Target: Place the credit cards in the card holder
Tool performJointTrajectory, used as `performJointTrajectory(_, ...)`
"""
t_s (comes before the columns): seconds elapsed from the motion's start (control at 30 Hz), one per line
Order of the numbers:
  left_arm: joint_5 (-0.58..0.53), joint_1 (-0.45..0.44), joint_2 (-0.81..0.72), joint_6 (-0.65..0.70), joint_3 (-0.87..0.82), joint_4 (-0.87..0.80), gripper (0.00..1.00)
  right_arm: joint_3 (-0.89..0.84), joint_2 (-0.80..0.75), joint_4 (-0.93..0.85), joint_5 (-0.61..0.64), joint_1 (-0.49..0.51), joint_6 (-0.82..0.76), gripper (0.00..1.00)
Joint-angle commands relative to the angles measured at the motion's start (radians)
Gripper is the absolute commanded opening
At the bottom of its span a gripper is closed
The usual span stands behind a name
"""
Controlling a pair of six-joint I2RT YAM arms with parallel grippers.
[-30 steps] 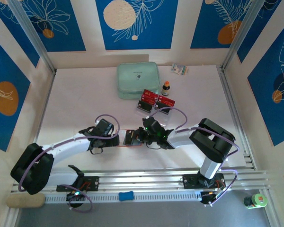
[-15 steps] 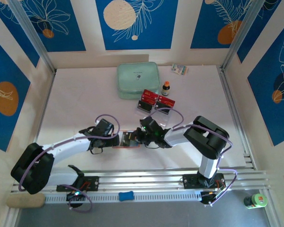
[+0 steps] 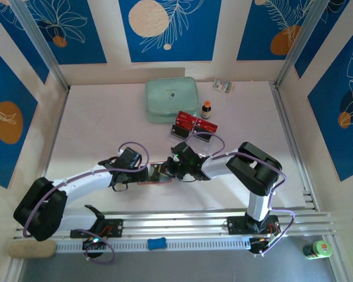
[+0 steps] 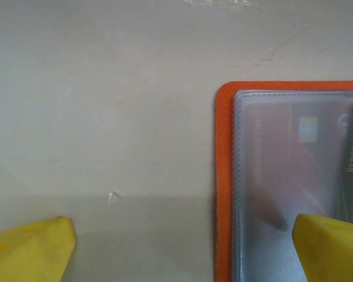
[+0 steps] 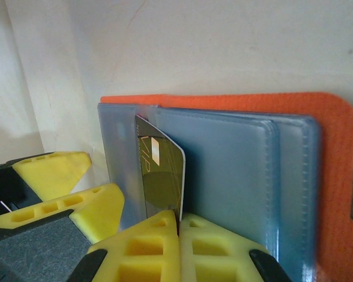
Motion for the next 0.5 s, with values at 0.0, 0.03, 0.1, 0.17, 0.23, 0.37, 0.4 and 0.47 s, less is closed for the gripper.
performJointTrajectory(0.0, -0.076, 0.017, 0.011, -0.040, 0.030, -0.101, 0.97, 0.007, 0.003, -0.118, -0.010, -0.009, -0.030, 0.00)
performJointTrajectory(0.03, -0.084, 0.019, 0.012, -0.045, 0.032, -0.112, 0.97, 0.010, 0.005, -0.121, -0.012, -0.011, -0.032, 0.00)
performJointTrajectory(0.1, -0.107, 0.025, 0.019, -0.061, 0.039, -0.138, 0.98, 0.015, 0.006, -0.130, -0.016, -0.012, -0.036, 0.00)
performJointTrajectory(0.17, -0.134, 0.028, 0.019, -0.076, 0.045, -0.160, 0.99, 0.017, 0.006, -0.134, -0.018, -0.012, -0.038, 0.00)
performJointTrajectory(0.23, -0.158, 0.031, 0.013, -0.089, 0.044, -0.176, 0.99, 0.017, 0.004, -0.139, -0.018, -0.014, -0.039, 0.00)
performJointTrajectory(0.37, -0.190, 0.039, 0.010, -0.114, 0.043, -0.201, 1.00, 0.016, -0.001, -0.145, -0.016, -0.016, -0.041, 0.00)
performJointTrajectory(0.4, -0.193, 0.039, 0.008, -0.118, 0.043, -0.204, 1.00, 0.014, -0.003, -0.147, -0.016, -0.018, -0.042, 0.00)
performJointTrajectory(0.47, -0.190, 0.040, 0.009, -0.120, 0.037, -0.195, 1.00, 0.014, -0.003, -0.148, -0.018, -0.018, -0.043, 0.00)
